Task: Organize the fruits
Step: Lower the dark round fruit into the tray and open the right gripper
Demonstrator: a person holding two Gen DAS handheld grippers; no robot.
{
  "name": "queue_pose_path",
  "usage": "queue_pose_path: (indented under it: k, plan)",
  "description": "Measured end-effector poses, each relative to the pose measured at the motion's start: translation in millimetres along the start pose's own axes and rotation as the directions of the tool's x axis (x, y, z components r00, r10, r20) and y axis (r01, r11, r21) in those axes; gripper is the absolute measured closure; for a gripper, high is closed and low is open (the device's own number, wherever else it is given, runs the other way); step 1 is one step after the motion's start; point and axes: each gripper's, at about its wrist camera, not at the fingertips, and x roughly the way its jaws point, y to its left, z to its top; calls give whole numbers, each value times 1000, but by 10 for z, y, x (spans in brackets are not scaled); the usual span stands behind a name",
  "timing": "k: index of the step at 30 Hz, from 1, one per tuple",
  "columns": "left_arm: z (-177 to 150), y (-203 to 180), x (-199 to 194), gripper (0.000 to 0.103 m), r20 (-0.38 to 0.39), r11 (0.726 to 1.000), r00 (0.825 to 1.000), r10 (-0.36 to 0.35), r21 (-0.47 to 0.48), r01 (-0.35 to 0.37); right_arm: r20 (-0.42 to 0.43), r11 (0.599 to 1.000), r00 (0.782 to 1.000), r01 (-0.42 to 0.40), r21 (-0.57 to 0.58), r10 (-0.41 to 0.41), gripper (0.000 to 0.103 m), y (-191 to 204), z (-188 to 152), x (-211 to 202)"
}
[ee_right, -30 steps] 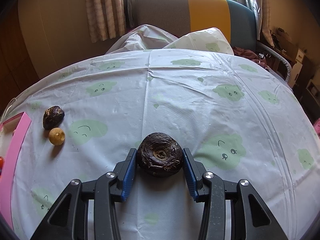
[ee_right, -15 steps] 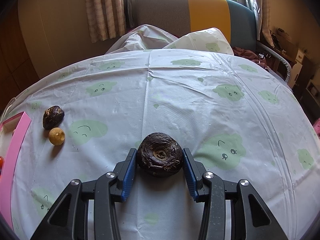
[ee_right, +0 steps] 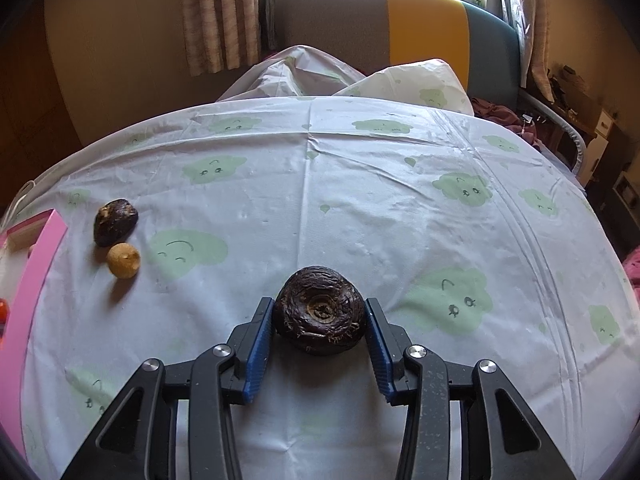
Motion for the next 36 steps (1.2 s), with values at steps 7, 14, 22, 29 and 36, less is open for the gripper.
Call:
queue_pose_path:
  k: [7, 14, 22, 29, 36]
  plan:
    - [16, 110, -34, 72, 18, 999, 1000, 18, -27, -18, 47, 961, 972, -220, -167, 230, 59, 824, 42, -409]
    - [77, 337, -80, 71, 34, 996, 998, 54, -77, -51, -45, 855, 903, -419, -307, 426, 59, 1855, 51, -527]
    - [106, 413, -72, 71, 36, 995, 999, 40, -89, -37, -166, 799, 872, -490, -348, 462, 57, 2607, 27, -294]
    - [119, 353, -24, 71, 29, 997, 999, 26, -79, -24, -118, 818, 873, -485, -310, 473, 44, 2425, 36, -328]
    - [155, 97, 7, 71, 23, 999, 999, -28, -17, 28, 5, 909, 924, -374, -187, 381, 44, 1685, 61, -368]
